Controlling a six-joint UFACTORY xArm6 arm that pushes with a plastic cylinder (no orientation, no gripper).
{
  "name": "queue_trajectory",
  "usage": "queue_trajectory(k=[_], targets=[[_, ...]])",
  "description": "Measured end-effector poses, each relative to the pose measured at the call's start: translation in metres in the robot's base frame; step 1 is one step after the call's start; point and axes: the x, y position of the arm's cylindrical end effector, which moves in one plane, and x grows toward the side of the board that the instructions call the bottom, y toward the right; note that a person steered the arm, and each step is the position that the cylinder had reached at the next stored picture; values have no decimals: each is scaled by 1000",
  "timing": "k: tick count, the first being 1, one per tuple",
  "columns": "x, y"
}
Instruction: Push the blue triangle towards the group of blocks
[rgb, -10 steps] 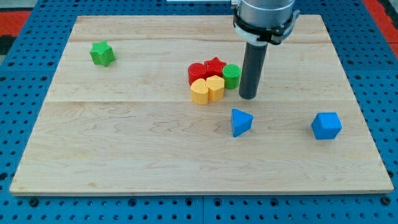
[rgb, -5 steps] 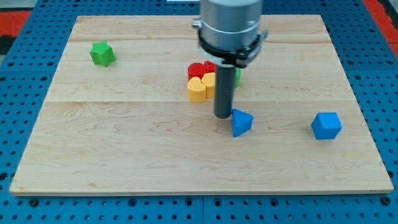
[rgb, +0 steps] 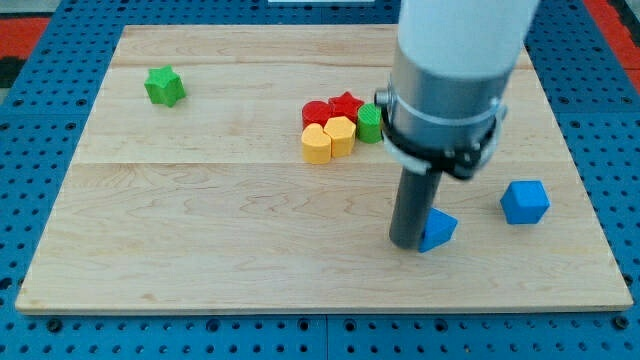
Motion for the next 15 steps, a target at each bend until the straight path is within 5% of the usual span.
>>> queue_trajectory(k=[1,6,12,15], targets=[[25,13],[0,44],[-96,42],[-101,36]])
